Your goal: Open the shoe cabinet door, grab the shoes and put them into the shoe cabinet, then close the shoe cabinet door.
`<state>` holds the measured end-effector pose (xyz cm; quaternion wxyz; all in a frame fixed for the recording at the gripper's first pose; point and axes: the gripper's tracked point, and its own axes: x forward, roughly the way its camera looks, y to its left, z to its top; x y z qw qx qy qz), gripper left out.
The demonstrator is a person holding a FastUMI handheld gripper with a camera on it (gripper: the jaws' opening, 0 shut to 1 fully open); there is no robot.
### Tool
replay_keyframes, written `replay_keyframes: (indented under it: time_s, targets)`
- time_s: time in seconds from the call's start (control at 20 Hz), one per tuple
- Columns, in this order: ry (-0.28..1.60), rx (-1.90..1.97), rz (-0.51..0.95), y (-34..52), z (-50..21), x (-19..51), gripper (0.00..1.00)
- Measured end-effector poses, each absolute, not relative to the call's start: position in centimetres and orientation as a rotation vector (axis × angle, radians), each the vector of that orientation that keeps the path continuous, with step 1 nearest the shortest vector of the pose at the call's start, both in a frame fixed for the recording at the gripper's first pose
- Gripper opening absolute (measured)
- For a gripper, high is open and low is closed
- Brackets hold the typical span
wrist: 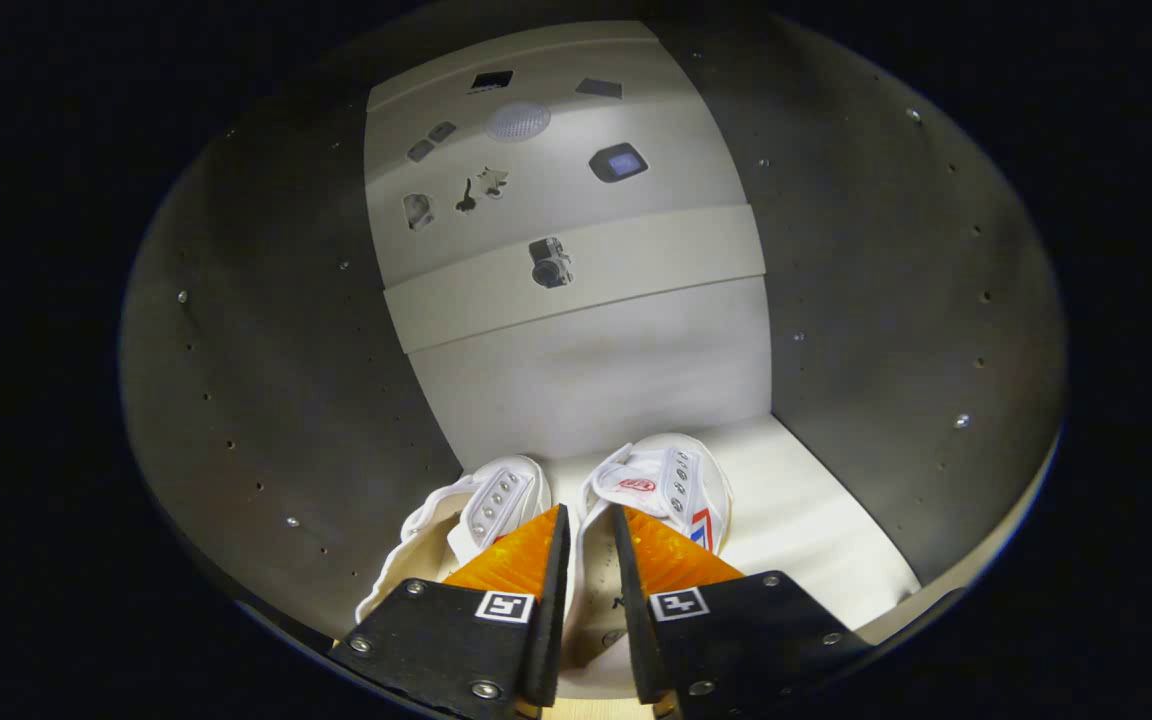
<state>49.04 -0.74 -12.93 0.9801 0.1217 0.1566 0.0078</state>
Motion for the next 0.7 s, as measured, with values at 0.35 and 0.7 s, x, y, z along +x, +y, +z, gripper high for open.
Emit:
replay_keyframes:
  time_s: [0.35,0.7]
  targets:
    - [0.194,0.164,0.037,1.6,-7.1,36.1,0.52]
    - [0.172,0.134,0.076,3.5,-5.0,22.5,0.77]
